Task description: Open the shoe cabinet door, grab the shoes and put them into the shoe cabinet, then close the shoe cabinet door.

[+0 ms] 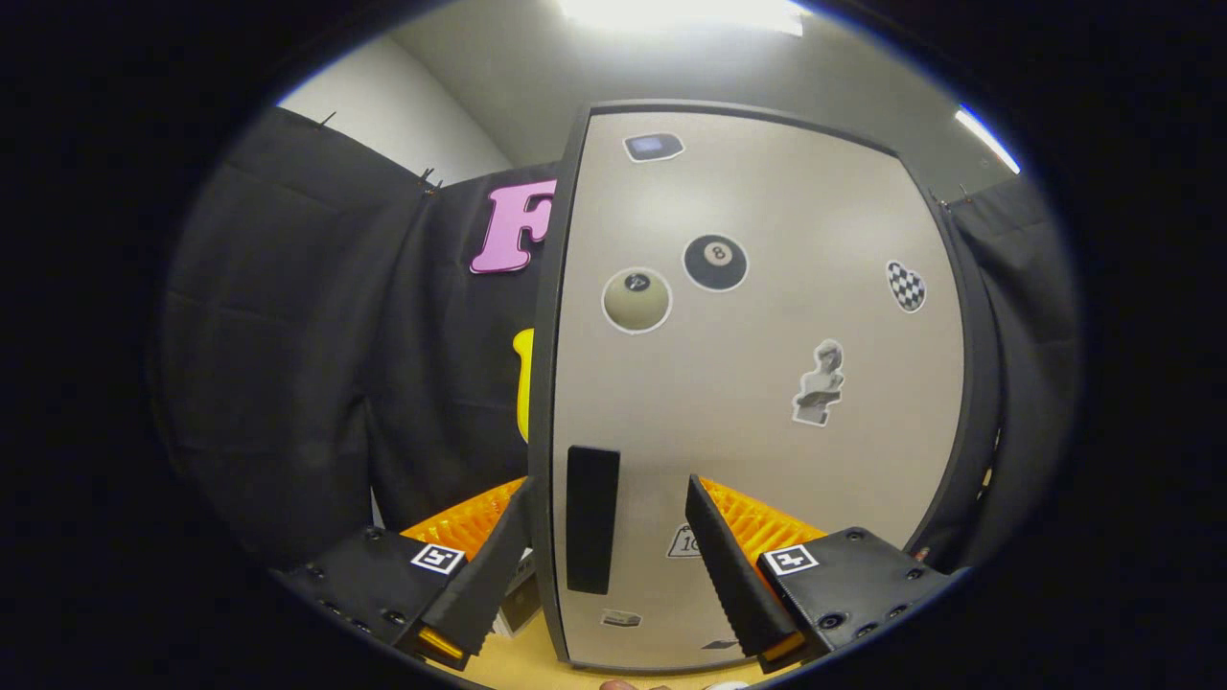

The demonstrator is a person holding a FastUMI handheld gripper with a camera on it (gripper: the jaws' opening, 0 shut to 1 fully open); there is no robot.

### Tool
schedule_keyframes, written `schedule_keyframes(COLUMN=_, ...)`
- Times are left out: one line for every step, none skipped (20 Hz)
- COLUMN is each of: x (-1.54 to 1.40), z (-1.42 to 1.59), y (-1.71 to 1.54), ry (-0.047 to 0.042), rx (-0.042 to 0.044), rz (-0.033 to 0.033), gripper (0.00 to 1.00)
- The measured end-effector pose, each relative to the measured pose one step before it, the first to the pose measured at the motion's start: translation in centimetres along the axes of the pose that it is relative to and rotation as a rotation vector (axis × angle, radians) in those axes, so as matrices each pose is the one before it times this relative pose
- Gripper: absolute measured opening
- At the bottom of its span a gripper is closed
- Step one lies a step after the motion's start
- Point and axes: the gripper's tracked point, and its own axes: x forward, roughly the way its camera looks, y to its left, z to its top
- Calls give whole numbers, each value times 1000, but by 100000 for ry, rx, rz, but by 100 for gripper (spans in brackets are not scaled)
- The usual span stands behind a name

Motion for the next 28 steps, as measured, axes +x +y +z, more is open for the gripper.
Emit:
schedule_keyframes(x=538, z=-655, y=135, ry=1294, rx=-1745, rz=-829, gripper=97)
schedule_keyframes(x=529, z=-615, y=124, ry=1499, rx=-1502, rz=-854, gripper=97)
schedule_keyframes(x=450, z=-733, y=296, ry=1707, rx=-651, rz=4, gripper=95)
schedule_keyframes(x=272, z=-532, y=252, ry=1885, rx=-44, rz=-29, gripper=93)
schedule_keyframes(x=387, z=-588, y=189, ry=1694, rx=-101, rz=-600, gripper=92)
schedule_keyframes(x=353, z=-404, y=-37, ry=1636, rx=-123, rz=-1334, gripper=90)
schedule_keyframes(x=196, z=-269, y=-119, ry=833, rx=206, rz=-868, gripper=88)
schedule_keyframes(x=242, z=167, y=49, ry=-385, rx=19, rz=-352, gripper=80)
schedule_keyframes(x=257, z=28, y=-28, ry=-152, rx=-143, rz=-467, gripper=74)
schedule_keyframes(x=138, z=85, y=-205, ry=221, rx=-241, rz=-1257, gripper=68)
schedule_keyframes(x=199, z=-106, y=229, ry=461, rx=1040, rz=1077, gripper=63)
schedule_keyframes(x=98, z=-99, y=222, ry=938, rx=1711, rz=1390, gripper=57)
schedule_keyframes(x=39, z=-44, y=232, ry=810, rx=1895, rz=1541, gripper=54)
schedule_keyframes(x=-109, z=112, y=52, ry=566, rx=1574, rz=10, gripper=45)
schedule_keyframes(x=130, z=-155, y=-61, ry=631, rx=1096, rz=189, gripper=39)
schedule_keyframes(x=5, z=18, y=39, ry=19, rx=345, rz=22, gripper=37)
schedule_keyframes(x=14, z=-59, y=7, ry=529, rx=-674, rz=182, gripper=35)
schedule_keyframes(x=-181, z=55, y=-15, ry=562, rx=-668, rz=382, gripper=29)
schedule_keyframes(x=-156, z=-168, y=-23, ry=808, rx=519, rz=406, gripper=24)
schedule_keyframes(x=66, z=-1, y=45, ry=38, rx=622, rz=1186, gripper=19)
schedule_keyframes(x=51, z=-30, y=26, ry=106, rx=358, rz=1453, gripper=19)
schedule_keyframes(x=-350, z=-91, y=51, ry=679, rx=-437, rz=1469, gripper=16)
schedule_keyframes(x=-260, z=15, y=30, ry=175, rx=-1225, rz=1539, gripper=12)
schedule_keyframes(x=-430, z=-76, y=17, ry=464, rx=-1009, rz=1444, gripper=11)
schedule_keyframes(x=-531, z=5, y=177, ry=16, rx=76, rz=1256, gripper=11)
schedule_keyframes(x=-650, z=100, y=241, ry=-479, rx=599, rz=976, gripper=11)
schedule_keyframes(x=-712, z=110, y=407, ry=-94, rx=405, rz=814, gripper=11)
schedule_keyframes(x=-530, z=-146, y=22, ry=-303, rx=-33, rz=624, gripper=11)
